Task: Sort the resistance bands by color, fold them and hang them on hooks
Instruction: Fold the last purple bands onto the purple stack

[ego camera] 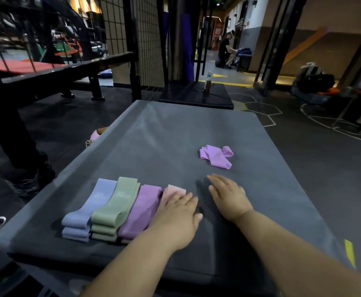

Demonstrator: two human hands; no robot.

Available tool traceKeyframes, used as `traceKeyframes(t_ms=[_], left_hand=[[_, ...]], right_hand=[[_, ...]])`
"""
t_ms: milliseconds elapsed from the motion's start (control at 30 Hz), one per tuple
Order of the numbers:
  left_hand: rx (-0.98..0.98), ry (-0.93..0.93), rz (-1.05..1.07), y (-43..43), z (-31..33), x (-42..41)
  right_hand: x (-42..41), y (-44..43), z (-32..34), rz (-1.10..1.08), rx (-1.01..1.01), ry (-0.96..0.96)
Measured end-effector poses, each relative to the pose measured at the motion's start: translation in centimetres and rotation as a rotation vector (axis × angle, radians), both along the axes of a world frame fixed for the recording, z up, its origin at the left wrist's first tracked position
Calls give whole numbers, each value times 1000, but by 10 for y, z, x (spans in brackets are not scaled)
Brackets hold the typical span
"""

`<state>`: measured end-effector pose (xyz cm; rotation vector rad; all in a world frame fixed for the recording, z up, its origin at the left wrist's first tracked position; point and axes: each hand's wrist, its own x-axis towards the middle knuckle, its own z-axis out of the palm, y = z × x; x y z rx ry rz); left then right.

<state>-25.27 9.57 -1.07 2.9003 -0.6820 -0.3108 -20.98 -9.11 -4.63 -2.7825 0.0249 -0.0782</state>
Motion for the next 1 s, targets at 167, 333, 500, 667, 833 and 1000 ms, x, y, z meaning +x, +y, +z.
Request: traceKeyframes(t_ms=[167, 333, 500, 667, 833, 1000], left_hand=[[86, -99, 32, -37, 7, 13], [5, -108, 26, -73, 9, 17], [-42, -46, 14, -90, -2, 32], [-99, 20, 55, -95, -22, 47], [-149, 35, 92, -98, -30, 50], [-293, -17, 156, -93, -26, 41]], right_hand=[[8, -30, -2, -4, -76, -27], [28, -52, -5, -44, -54, -79], [57, -59, -5, -87, -50, -97], [84, -57, -7, -36, -159, -43], [84, -62, -12, 0, -15, -185], [51, -62, -1, -7, 160, -155]])
